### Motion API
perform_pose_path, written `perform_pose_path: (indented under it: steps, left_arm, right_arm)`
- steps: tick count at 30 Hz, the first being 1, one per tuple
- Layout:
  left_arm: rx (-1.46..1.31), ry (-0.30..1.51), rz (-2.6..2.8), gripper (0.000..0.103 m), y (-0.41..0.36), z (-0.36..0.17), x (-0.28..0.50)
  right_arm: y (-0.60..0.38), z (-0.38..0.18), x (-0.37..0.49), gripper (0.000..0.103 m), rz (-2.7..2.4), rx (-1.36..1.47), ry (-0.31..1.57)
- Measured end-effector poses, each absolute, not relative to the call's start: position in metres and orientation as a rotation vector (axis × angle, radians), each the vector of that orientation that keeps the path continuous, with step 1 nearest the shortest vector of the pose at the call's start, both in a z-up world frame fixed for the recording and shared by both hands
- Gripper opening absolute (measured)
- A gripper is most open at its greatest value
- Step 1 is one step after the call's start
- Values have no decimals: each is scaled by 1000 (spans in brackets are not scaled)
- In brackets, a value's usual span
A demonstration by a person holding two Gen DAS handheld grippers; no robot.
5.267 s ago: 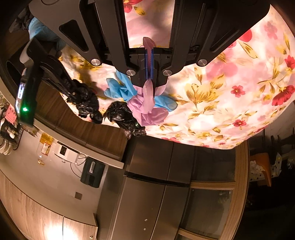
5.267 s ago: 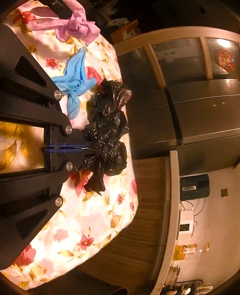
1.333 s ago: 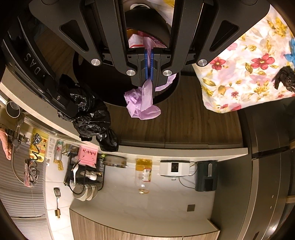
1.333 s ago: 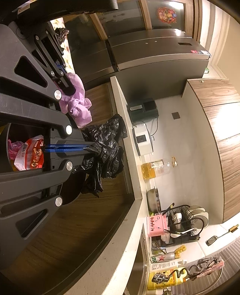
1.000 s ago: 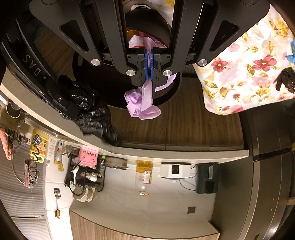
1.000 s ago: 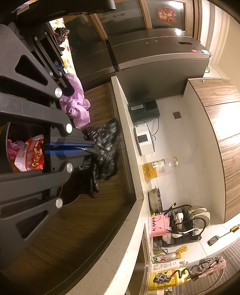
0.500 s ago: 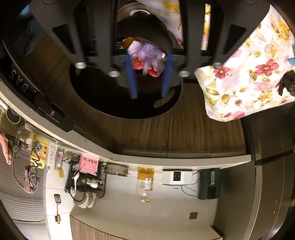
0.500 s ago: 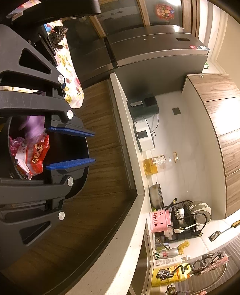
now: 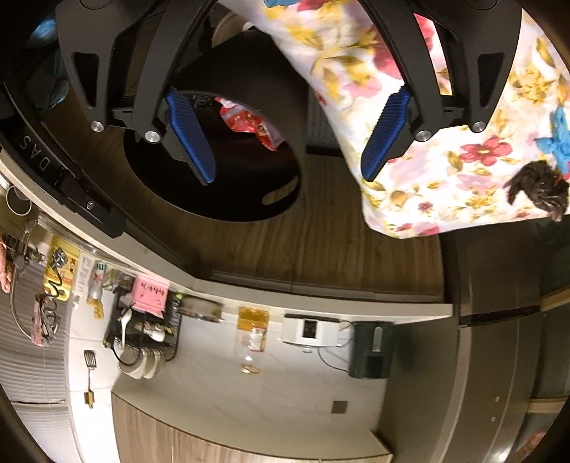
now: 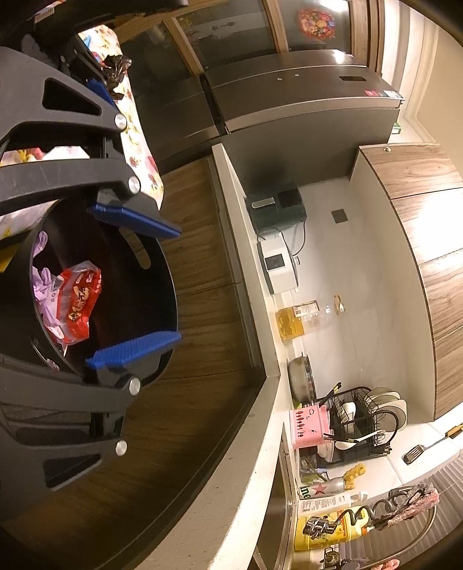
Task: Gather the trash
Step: 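Move both tools back to the remaining trash on the sheet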
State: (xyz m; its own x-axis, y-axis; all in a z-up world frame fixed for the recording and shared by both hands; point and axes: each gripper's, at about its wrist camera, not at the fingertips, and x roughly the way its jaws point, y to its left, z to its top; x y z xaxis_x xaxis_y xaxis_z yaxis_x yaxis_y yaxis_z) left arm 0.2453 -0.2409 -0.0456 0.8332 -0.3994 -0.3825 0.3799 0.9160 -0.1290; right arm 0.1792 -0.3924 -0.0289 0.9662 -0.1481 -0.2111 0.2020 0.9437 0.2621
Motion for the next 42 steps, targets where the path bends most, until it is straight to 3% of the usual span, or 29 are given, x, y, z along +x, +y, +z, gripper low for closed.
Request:
perform_pose_path:
  steps: [6, 9, 16, 42]
  left_arm:
    - [-64, 385, -326, 88, -209, -41, 231]
    - [-66, 369, -289, 91, -193, -39, 225]
    - [-86, 349, -206, 96, -154, -36, 216]
    - [-124, 371, 90, 97, -15, -45, 212]
  right_arm:
    - [-382, -28, 175, 80, -184, 291, 183]
    - [-375, -28, 173, 84, -174, 298, 182]
    - [-352, -27, 170, 86, -153, 287, 178]
    - [-233, -24, 191, 87, 23, 223, 209]
